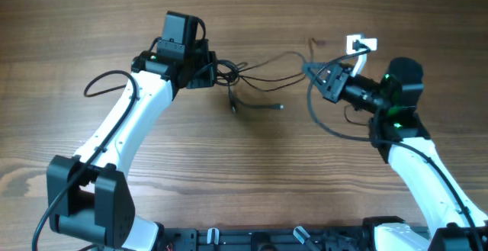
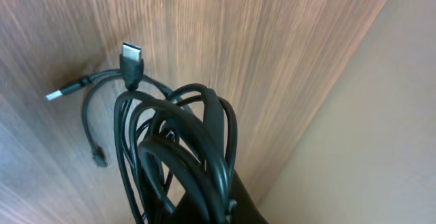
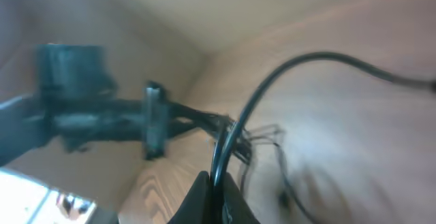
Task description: Untangle cables
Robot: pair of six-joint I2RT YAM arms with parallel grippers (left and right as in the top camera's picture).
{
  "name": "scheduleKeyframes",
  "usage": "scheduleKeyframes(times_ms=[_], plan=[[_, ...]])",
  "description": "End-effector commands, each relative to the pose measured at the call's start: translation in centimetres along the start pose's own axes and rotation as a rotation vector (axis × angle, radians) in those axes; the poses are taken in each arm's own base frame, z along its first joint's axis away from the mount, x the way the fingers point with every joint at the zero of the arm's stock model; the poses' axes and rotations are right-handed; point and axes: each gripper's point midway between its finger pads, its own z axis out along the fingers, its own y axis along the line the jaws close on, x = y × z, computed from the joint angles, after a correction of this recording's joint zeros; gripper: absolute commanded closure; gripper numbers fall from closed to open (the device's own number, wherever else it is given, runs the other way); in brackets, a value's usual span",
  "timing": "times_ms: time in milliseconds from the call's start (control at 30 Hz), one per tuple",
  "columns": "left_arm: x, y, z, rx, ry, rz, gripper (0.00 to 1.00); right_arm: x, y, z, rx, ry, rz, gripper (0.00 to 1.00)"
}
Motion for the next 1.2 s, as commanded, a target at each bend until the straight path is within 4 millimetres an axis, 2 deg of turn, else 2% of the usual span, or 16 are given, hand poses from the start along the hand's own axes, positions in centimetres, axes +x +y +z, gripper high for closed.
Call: scheduleKeyframes(times_ms=[0,33,133,167,233,433,567,667,733,1000,1067,1167], plan=[[-2.5,-2.1,-1.4,0.074,-0.079,-0.036,0.96,0.5,-4.1,-1.0,0.209,-0.025,0.057,0.92],[-2.5,-2.1,-1.5,0.072,-0.069,-0.039,0.96,1.2,-5.1,-1.2,0.26,-0.01,0.084,0.78],[-2.0,-2.0,-1.4,0.062,-0.031,-0.04,0.96,2.7,-6.1,-1.5,0.306,0.055,0.022,0.11],[-1.7,-1.9,-1.4,0.057,-0.017,-0.038,0.96,2.9,-6.2,-1.6,0.305,0.067,-0.005,0.04],[-1.0,-1.7,-1.3,0.048,0.007,-0.032,0.96,3.2,-5.8,-1.4,0.281,0.085,-0.047,0.0],[2.7,-0.2,-1.0,0.008,0.096,0.025,0.96,4.0,-3.0,0.7,0.17,0.121,-0.165,0.01],[5.0,0.7,-0.7,-0.003,0.117,0.075,0.96,5.4,-0.5,3.2,0.085,0.149,-0.221,0.09],[5.9,1.2,-0.6,-0.006,0.117,0.099,0.96,5.9,-1.0,4.6,0.131,0.133,-0.133,0.14],[6.6,1.6,-0.5,-0.01,0.121,0.116,0.96,6.7,-1.6,5.7,0.165,0.137,-0.065,0.24],[7.6,2.1,-0.5,-0.019,0.135,0.137,0.96,10.2,-1.8,9.0,0.133,0.202,0.058,0.41],[7.6,2.2,-0.5,-0.019,0.135,0.144,0.96,11.1,-2.0,9.7,0.131,0.22,0.1,0.51],[7.6,2.2,-0.5,-0.018,0.134,0.167,0.96,11.5,-2.0,10.1,0.123,0.222,0.133,0.66]])
